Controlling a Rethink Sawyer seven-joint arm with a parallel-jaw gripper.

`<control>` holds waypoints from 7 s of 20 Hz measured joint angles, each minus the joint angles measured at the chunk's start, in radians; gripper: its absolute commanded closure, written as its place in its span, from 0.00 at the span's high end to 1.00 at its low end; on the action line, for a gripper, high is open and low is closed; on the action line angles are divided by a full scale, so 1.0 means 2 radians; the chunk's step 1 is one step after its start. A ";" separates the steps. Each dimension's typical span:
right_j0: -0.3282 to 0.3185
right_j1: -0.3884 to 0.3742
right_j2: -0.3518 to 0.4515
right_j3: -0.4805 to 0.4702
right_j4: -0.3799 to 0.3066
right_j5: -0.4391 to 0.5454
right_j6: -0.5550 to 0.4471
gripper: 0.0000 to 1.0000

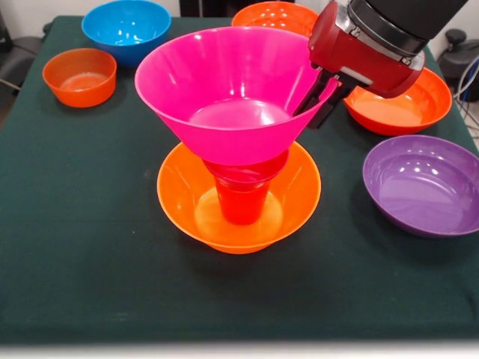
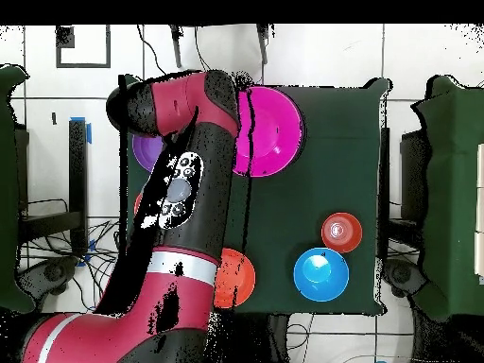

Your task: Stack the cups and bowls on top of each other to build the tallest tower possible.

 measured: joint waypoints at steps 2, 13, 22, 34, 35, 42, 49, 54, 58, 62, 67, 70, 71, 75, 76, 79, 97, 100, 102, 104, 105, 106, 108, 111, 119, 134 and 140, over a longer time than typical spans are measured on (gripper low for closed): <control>0.000 0.000 0.000 0.000 0.001 0.000 0.000 0.00; 0.000 0.001 -0.001 0.000 0.007 0.000 0.000 0.00; 0.001 0.002 -0.006 0.000 0.013 0.002 0.001 1.00; 0.008 0.003 -0.018 0.000 0.022 0.004 0.002 1.00; 0.008 0.003 -0.019 0.000 0.022 0.004 0.002 1.00; 0.011 -0.002 -0.019 0.001 0.028 0.008 0.002 1.00; 0.011 -0.040 -0.019 0.008 0.043 0.031 0.002 1.00; 0.011 -0.071 -0.019 0.010 0.052 0.051 0.002 1.00; 0.010 -0.097 -0.019 0.016 0.060 0.058 0.002 1.00; 0.009 -0.121 -0.018 0.041 0.062 0.052 0.002 1.00; -0.007 -0.169 -0.011 0.118 0.062 0.010 0.002 1.00; -0.019 -0.187 -0.006 0.148 0.062 -0.010 0.002 1.00; -0.027 -0.197 -0.003 0.167 0.061 -0.021 0.002 1.00; -0.056 -0.222 0.006 0.212 0.060 -0.048 0.002 1.00; -0.060 -0.226 0.008 0.219 0.060 -0.051 0.002 1.00; -0.090 -0.247 0.022 0.253 0.056 -0.068 0.002 1.00; -0.240 -0.301 0.150 0.347 0.011 -0.120 -0.030 1.00; -0.265 -0.304 0.174 0.357 0.004 -0.127 -0.042 1.00; -0.285 -0.305 0.192 0.364 -0.002 -0.132 -0.052 1.00; -0.294 -0.305 0.201 0.367 -0.005 -0.133 -0.056 1.00; -0.305 -0.305 0.212 0.372 -0.010 -0.135 -0.060 1.00; -0.309 -0.305 0.217 0.374 -0.011 -0.136 -0.062 1.00; -0.322 -0.305 0.231 0.380 -0.017 -0.138 -0.065 1.00; -0.345 -0.304 0.260 0.391 -0.031 -0.145 -0.067 1.00; -0.385 -0.299 0.315 0.399 -0.060 -0.150 -0.067 1.00; -0.431 -0.293 0.395 0.406 -0.112 -0.150 -0.067 1.00; -0.441 -0.275 0.414 0.406 -0.132 -0.150 -0.067 1.00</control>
